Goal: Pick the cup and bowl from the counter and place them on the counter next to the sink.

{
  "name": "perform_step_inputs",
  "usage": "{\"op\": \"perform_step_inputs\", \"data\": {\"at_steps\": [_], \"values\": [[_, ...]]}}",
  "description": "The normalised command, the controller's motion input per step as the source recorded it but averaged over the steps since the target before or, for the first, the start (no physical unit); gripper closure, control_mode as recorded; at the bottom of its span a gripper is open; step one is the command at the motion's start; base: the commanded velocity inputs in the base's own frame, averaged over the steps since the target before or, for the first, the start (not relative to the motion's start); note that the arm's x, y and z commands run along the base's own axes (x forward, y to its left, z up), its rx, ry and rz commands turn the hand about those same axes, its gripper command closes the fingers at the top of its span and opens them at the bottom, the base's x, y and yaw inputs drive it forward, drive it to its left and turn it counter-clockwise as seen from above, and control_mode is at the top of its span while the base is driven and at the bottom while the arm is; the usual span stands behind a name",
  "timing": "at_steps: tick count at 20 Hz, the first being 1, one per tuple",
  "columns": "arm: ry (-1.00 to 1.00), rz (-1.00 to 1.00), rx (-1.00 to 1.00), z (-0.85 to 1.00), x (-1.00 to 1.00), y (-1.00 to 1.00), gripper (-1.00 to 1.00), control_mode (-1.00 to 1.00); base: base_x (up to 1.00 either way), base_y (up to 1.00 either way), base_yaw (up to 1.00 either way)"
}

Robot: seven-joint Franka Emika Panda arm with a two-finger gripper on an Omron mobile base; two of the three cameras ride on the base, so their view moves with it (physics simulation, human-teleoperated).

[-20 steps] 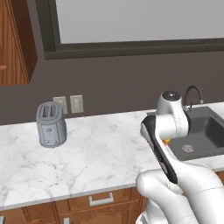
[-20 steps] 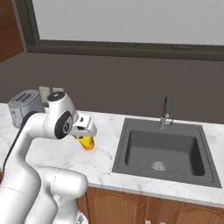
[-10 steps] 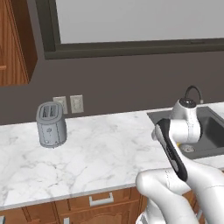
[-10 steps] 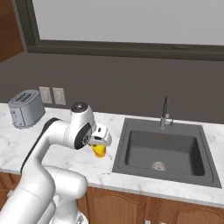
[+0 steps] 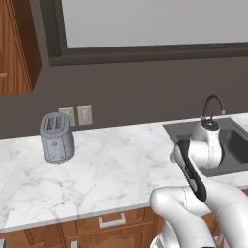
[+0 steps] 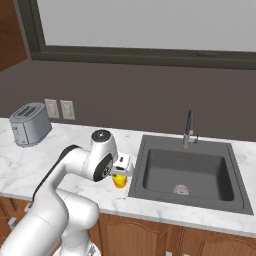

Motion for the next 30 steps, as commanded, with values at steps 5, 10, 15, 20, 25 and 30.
{"op": "perform_step_inputs", "data": {"at_steps": [5,10,15,20,25,30], "values": [[0.0,0.0,0.0,-0.11,0.05,0.0,1.0,-1.0,0.0,0.0,0.0],[0.01,0.0,0.0,-0.13,0.13,0.0,1.0,-1.0,0.0,0.0,0.0],[0.06,0.0,0.0,-0.2,0.21,0.01,1.0,-1.0,0.0,0.0,0.0],[0.12,0.0,0.0,-0.19,0.06,0.11,1.0,-1.0,0.0,0.0,0.0],[0.07,0.01,0.0,-0.13,0.0,0.09,1.0,-1.0,0.0,0.0,0.0],[0.01,0.0,0.0,-0.02,0.0,0.0,1.0,-1.0,0.0,0.0,0.0]]}}
